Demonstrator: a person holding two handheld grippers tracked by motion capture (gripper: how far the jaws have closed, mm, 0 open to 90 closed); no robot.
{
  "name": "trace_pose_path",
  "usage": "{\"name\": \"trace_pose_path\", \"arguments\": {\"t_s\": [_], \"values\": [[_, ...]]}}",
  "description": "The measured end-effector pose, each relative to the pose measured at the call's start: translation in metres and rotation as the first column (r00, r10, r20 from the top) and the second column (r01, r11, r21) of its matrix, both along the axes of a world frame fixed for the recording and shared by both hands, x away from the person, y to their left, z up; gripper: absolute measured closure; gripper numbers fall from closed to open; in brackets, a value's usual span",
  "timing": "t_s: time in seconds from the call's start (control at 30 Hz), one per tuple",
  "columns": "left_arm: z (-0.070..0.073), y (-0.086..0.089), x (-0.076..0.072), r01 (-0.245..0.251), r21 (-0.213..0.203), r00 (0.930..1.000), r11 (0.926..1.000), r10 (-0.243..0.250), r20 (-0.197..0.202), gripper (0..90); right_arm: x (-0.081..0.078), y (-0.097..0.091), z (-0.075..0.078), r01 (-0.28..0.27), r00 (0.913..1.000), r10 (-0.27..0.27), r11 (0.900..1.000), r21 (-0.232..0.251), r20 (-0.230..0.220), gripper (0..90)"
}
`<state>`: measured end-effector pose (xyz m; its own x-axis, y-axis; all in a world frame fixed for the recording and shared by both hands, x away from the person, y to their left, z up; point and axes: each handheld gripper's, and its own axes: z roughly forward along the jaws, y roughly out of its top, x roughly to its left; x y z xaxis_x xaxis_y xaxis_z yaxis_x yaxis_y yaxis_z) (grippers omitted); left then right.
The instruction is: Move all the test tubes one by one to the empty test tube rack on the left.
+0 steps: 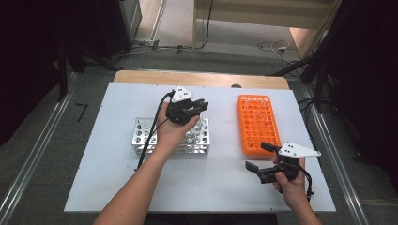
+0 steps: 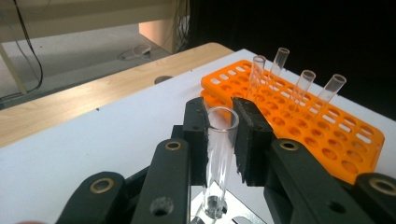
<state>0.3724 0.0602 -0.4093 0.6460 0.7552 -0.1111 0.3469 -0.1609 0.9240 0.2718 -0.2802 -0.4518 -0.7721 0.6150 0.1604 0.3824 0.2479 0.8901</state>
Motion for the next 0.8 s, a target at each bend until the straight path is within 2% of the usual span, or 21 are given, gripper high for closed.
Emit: {"name": "trace_pose_path", "arguments": {"t_s": [0.13, 0.4, 0.8], "values": [[-0.003, -0.005, -0.001, 0.009, 0.024, 0.9999, 0.9997, -0.009, -0.009, 75.2, 0.0, 0.0, 0.0, -0.003, 1.0, 0.003, 1.0, -0.001, 0.003, 0.0], [-0.008, -0.01, 0.0, -0.004, 0.075, 0.9995, 0.9972, 0.006, -0.03, 75.1, 0.0, -0.001, 0.0, -0.004, 1.0, 0.004, 1.0, 0.003, 0.003, 0.0], [-0.017, -0.01, 0.0, 0.002, 0.103, 0.9972, 0.9947, 0.006, -0.074, 74.9, 0.0, 0.0, 0.0, -0.01, 0.9999, 0.01, 0.9999, 0.004, 0.005, 0.0]]}}
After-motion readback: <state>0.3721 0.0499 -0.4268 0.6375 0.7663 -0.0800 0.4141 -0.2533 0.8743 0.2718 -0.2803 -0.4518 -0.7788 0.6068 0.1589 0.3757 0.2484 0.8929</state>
